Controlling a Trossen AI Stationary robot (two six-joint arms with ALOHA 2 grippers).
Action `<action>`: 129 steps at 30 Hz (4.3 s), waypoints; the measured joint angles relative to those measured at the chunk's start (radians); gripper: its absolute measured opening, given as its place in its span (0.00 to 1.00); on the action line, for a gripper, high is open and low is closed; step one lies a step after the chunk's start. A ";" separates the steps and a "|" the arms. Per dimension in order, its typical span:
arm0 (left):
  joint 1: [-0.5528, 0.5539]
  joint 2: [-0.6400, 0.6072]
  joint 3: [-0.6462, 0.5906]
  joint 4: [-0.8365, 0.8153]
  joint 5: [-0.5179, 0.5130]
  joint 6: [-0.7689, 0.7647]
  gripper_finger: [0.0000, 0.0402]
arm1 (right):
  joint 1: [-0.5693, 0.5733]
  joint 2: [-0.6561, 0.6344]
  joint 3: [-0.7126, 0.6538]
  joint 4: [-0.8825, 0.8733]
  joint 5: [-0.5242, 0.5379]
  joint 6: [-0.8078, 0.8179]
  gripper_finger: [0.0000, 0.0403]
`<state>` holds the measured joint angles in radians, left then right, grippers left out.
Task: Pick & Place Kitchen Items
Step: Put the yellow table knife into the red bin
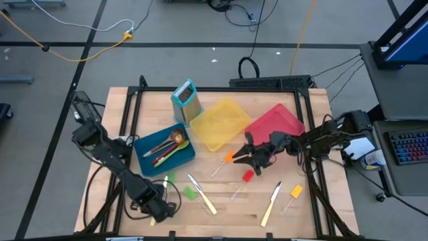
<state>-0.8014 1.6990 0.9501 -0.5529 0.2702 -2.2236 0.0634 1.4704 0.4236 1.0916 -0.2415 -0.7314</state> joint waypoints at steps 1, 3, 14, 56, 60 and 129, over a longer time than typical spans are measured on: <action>-0.006 0.007 0.000 0.007 0.009 -0.009 0.36 | -0.005 0.000 0.000 0.003 0.000 -0.006 0.22; -0.017 0.022 0.000 0.007 0.010 -0.014 0.36 | -0.006 0.000 0.000 0.005 0.000 -0.014 0.22; -0.045 0.062 0.003 0.001 0.025 0.026 0.34 | -0.005 0.000 0.001 0.012 -0.025 -0.015 0.22; 0.103 0.069 0.347 -0.515 -0.794 0.569 0.18 | -0.022 0.000 0.021 0.042 0.004 0.285 0.22; 0.212 0.068 0.347 -0.513 -0.959 0.774 0.18 | -0.062 -0.001 0.031 0.032 0.003 0.433 0.22; 0.579 0.066 0.348 0.186 -1.082 1.803 0.20 | -0.103 0.090 0.175 0.221 0.435 0.850 0.01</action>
<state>-0.2221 1.7653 1.2980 -0.3669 -0.8115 -0.4201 -0.0392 1.5600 0.5991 1.3129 0.1934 0.1188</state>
